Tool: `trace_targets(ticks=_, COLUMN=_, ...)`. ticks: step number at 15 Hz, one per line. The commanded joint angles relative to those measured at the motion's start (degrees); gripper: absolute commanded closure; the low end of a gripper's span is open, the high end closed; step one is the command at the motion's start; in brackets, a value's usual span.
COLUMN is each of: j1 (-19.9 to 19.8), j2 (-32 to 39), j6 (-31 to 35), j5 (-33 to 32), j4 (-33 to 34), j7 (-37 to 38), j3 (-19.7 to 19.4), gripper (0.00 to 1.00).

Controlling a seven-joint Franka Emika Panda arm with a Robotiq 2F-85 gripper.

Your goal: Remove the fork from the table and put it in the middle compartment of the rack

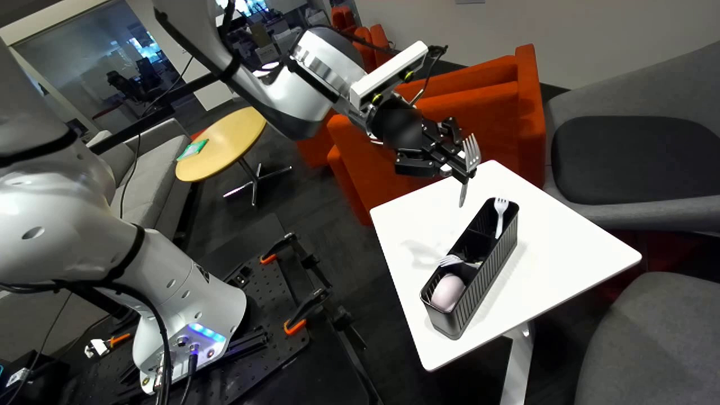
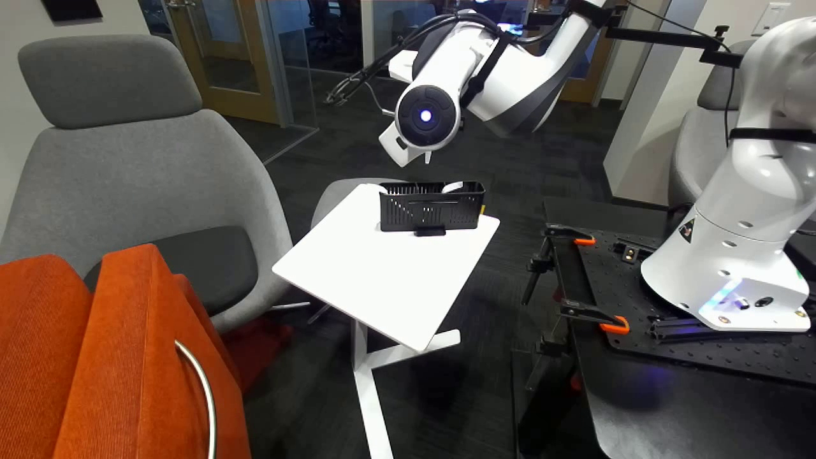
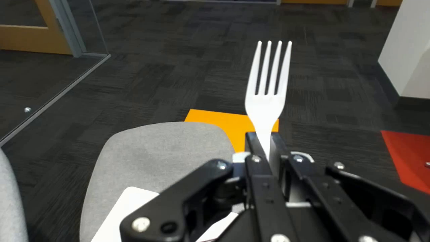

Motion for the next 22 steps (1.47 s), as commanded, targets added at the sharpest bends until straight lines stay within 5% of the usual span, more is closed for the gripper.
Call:
trace_targets(ticks=1, j1=-0.71, j2=2.29, j6=-1.24, j5=-3.39, j4=0.96, j7=-1.17, j3=0.60, gripper=0.97)
trace_targets(ticks=22, j1=-1.50, j2=12.73, j6=-0.87, j5=-8.07, j4=4.40, j7=-0.11, j3=0.60, gripper=0.97)
